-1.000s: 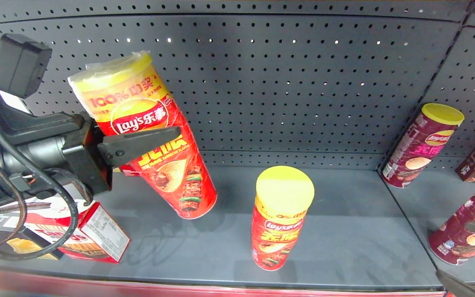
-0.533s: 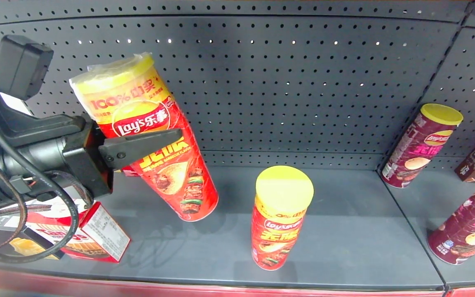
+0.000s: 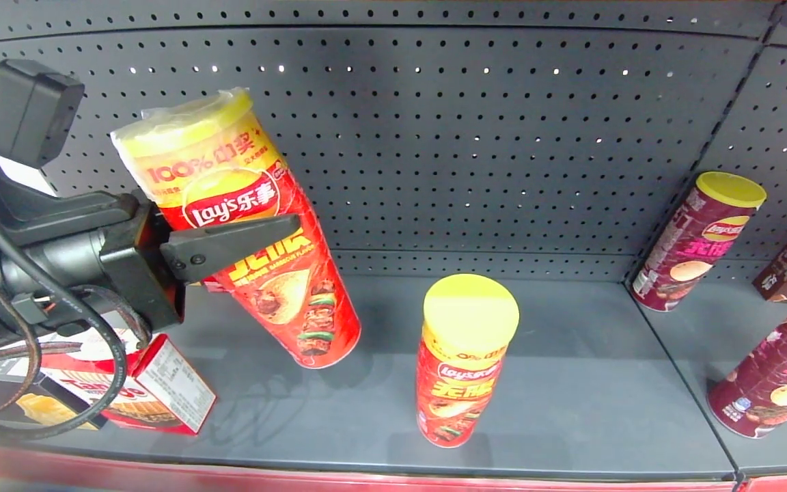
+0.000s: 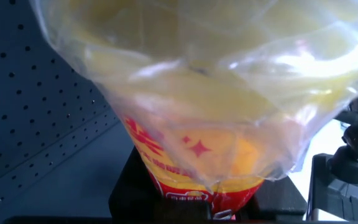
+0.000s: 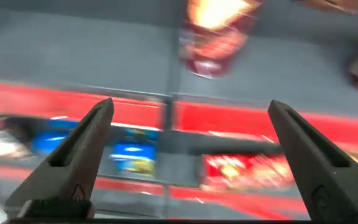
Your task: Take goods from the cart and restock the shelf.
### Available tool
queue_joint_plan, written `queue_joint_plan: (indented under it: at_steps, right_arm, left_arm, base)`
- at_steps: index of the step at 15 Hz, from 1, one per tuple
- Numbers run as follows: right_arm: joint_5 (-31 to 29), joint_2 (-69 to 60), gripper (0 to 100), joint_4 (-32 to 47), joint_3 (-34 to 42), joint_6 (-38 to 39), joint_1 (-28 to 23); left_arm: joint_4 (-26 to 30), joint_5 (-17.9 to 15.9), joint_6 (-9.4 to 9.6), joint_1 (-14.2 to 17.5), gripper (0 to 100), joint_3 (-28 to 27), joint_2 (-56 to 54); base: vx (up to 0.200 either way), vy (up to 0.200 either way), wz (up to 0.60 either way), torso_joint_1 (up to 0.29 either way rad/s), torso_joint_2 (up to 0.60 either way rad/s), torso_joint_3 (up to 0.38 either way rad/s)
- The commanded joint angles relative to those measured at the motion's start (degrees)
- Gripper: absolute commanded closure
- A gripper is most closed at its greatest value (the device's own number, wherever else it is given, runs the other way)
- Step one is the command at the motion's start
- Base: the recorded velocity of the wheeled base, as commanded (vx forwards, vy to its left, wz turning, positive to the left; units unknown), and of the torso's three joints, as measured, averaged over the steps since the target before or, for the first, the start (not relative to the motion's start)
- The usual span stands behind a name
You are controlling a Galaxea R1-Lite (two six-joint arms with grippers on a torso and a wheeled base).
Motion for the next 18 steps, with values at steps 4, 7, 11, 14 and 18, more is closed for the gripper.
queue_joint_plan:
  at_steps: [4, 7, 11, 14, 18]
  right_arm:
    - [-1.9, 1.4, 0, -2.1, 1.0, 6.0, -10.7]
    - [13.8, 1.3, 0, -3.4, 3.0, 4.1, -10.6]
    - [14.0, 1.3, 0, -3.6, 3.1, 2.5, -10.6]
    - [13.9, 1.3, 0, -3.6, 3.1, 2.5, -10.6]
    - [13.9, 1.3, 0, -3.6, 3.1, 2.5, -10.6]
  left_arm:
    - [0.0, -0.5, 0.11, -0.2, 100, 2.6, -2.4]
    - [0.0, -0.8, 0.11, -2.4, 100, 1.7, -2.4]
    - [0.1, -0.9, 0.03, -5.0, 100, 1.4, -2.3]
    - [0.2, -0.9, 0.03, -4.5, 100, 1.7, -1.6]
    - [0.5, -0.9, 0.99, -4.4, 100, 1.4, 0.7]
  base:
    - [0.0, 0.0, 0.0, 0.0, 0.0, 0.0]
    - [0.0, 0.0, 0.0, 0.0, 0.0, 0.0]
    - [0.0, 0.0, 0.0, 0.0, 0.0, 0.0]
    - [0.0, 0.0, 0.0, 0.0, 0.0, 0.0]
    - [0.0, 0.0, 0.0, 0.0, 0.0, 0.0]
